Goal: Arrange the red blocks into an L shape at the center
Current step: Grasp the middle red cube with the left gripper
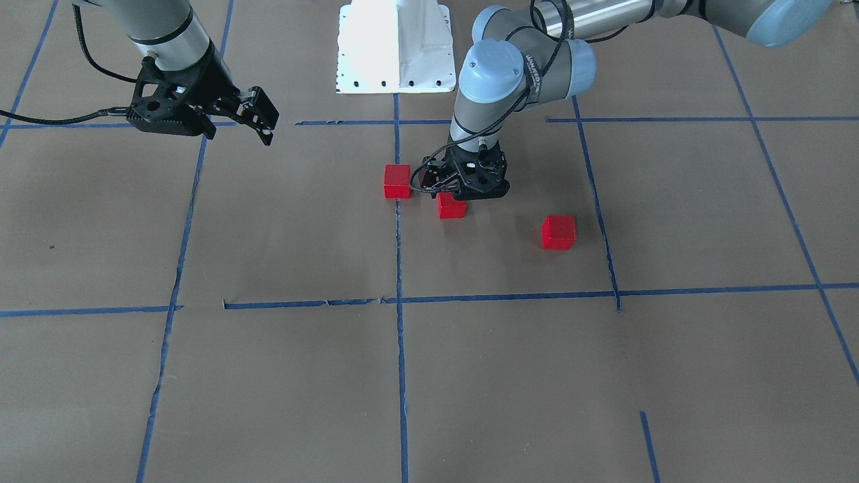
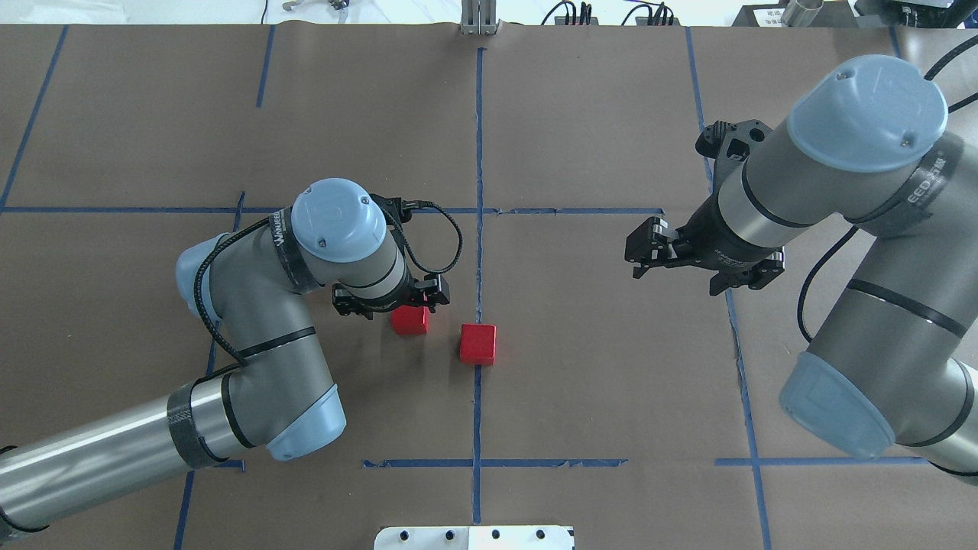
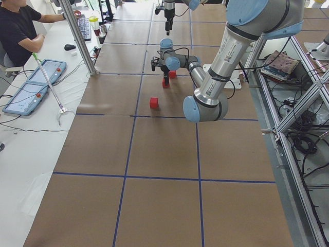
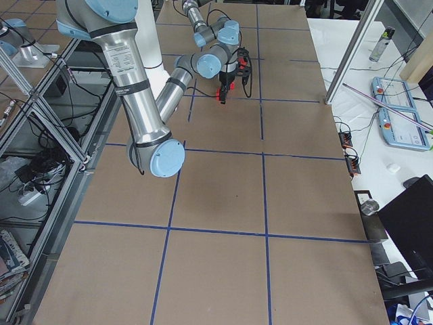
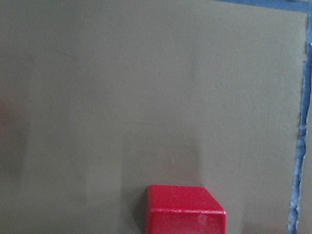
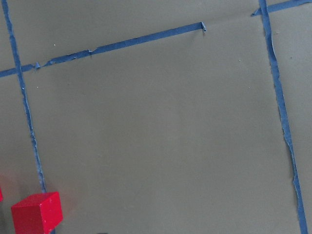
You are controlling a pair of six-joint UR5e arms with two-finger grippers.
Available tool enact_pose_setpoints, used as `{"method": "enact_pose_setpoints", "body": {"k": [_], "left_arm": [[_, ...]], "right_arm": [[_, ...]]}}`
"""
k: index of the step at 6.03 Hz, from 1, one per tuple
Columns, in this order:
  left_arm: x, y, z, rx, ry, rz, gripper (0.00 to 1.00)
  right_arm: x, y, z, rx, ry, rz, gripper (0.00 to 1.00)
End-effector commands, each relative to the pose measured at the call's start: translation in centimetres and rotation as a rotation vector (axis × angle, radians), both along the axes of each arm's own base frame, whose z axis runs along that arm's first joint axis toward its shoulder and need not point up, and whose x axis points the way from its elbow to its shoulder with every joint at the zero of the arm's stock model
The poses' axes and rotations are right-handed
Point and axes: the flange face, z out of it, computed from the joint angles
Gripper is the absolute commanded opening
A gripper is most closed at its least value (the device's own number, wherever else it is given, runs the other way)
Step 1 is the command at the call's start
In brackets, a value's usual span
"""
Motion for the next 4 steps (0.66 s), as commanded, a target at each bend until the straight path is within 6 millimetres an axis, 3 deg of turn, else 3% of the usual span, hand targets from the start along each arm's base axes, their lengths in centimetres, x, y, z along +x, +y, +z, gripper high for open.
{"method": "enact_pose_setpoints", "body": {"k": [1, 2, 3, 4], "left_arm": [[0.89, -0.49, 0.42, -0.008, -0.016, 0.0, 0.86], [0.96, -0.51, 0.55, -0.011, -0.018, 0.001, 0.59], [1.28, -0.44, 0.68, -0.013, -0.022, 0.004, 0.44], [1.33, -0.47, 0.53, -0.01, -0.021, 0.006, 0.17]], "right_arm": [[-0.36, 0.27, -0.04, 0.002, 0.001, -0.007, 1.0], [-0.55, 0.34, -0.23, 0.003, -0.002, -0.011, 1.0], [-0.65, 0.36, -0.17, 0.003, -0.001, -0.013, 1.0], [-0.73, 0.29, -0.14, 0.002, 0.0, -0.013, 1.0]]}}
